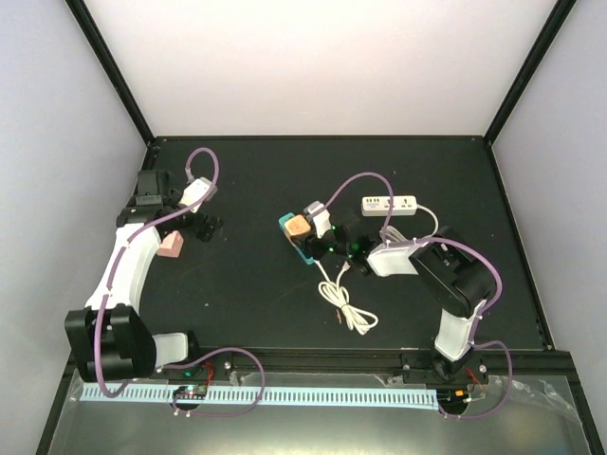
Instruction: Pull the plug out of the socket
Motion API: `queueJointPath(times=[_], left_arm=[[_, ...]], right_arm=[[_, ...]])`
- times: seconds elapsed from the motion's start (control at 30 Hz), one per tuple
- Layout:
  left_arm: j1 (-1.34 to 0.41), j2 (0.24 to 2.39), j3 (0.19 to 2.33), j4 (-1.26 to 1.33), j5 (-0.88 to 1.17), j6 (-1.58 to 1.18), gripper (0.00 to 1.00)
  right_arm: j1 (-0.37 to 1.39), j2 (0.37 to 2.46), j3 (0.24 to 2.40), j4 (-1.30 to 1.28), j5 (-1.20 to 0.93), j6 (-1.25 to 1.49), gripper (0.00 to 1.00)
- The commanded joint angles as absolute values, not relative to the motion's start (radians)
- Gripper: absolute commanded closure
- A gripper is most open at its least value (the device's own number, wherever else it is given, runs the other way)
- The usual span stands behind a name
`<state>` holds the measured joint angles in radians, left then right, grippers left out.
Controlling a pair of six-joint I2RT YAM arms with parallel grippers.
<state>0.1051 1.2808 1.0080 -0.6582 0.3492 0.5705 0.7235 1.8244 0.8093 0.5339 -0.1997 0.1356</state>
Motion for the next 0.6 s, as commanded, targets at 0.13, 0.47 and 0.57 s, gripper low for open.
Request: queueJointPath(times=[0.13, 0.47, 0.57], left_arm=[[0.105, 1.153, 1.006, -0.741, 0.533, 0.57, 0.01], [0.104, 1.187, 1.049, -1.013, 0.698, 0.802, 0.01], [0.103, 1.182, 1.034, -1.063, 0.731, 0.879, 0.01]], right_arm=[[0.816, 1.86, 0.804, 0.381, -0.311, 0.028, 0.79], [0.901, 1.859, 0.813, 0.344, -0.481, -0.103, 0.71], [0.91, 1.861, 0.816, 0.326, -0.522, -0.141, 0.71]])
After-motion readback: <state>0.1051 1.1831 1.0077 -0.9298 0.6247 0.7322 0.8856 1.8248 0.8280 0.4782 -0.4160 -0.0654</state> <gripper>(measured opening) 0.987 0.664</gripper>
